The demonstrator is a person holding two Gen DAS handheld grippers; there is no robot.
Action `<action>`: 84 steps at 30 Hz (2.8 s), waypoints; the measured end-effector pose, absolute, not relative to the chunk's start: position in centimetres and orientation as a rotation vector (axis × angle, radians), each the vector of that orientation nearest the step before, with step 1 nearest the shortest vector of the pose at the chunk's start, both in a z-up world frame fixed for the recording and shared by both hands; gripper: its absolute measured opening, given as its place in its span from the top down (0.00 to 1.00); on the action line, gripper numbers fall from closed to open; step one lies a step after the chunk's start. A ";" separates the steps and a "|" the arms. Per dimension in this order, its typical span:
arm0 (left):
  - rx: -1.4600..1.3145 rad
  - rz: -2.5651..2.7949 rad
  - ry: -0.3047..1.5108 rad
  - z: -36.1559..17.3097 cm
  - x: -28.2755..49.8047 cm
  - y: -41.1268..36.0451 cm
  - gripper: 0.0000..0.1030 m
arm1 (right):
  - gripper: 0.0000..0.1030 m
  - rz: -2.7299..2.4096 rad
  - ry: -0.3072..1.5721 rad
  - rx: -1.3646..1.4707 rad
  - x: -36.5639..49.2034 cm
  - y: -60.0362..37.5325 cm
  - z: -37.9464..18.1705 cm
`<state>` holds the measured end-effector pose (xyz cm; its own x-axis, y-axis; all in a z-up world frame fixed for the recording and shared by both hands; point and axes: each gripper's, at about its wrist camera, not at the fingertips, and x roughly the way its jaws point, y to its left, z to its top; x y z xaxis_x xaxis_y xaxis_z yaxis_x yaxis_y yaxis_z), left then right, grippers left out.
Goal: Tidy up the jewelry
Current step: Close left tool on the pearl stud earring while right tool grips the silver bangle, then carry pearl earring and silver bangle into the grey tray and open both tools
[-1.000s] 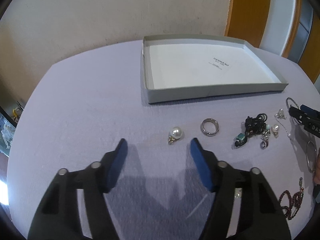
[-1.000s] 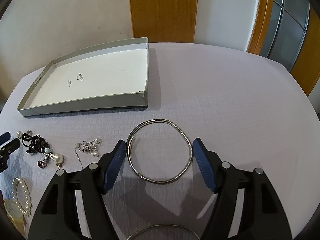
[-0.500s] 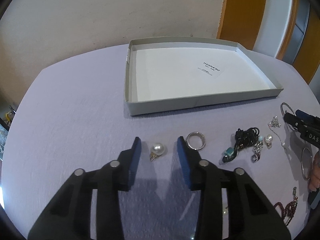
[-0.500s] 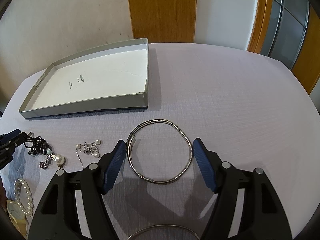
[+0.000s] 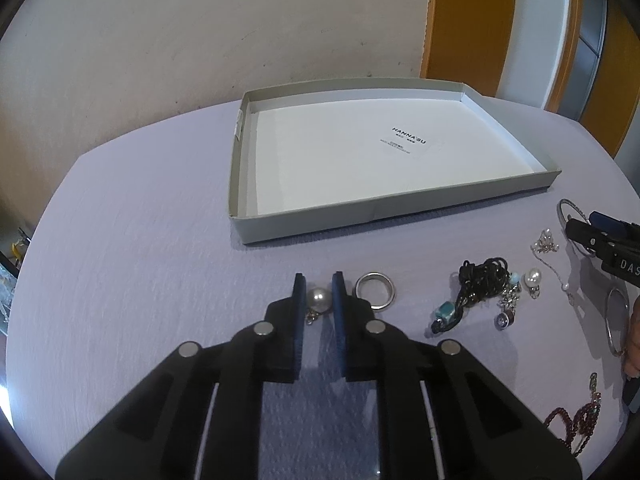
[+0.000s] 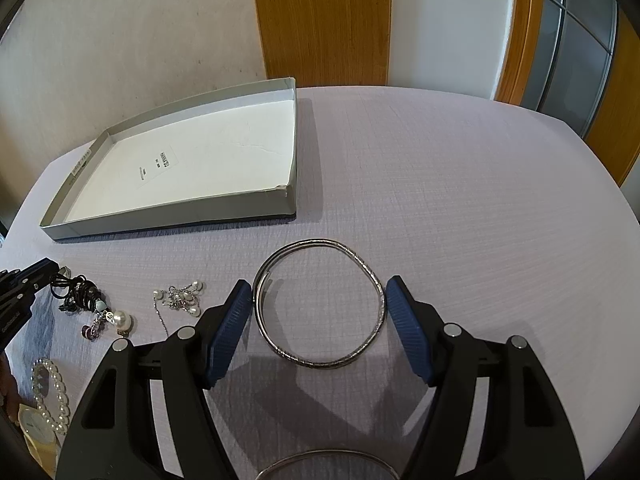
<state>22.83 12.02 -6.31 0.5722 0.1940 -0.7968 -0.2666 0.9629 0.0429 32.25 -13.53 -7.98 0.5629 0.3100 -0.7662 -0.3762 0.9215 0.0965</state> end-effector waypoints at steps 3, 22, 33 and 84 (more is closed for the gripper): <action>-0.086 0.270 0.922 -6.2 22.8 12.1 0.87 | 0.31 0.407 0.885 -0.077 32.2 -13.5 -7.9; -0.088 0.297 0.883 -5.0 21.8 11.9 0.87 | 0.31 0.439 0.863 -0.079 31.7 -13.4 -7.3; -0.103 0.296 0.858 -4.0 21.1 11.8 0.87 | 0.31 0.457 0.836 -0.084 31.0 -13.1 -6.5; -0.180 0.315 0.910 -3.8 34.8 15.3 0.87 | 0.31 0.560 0.874 -0.075 41.1 -2.9 -4.7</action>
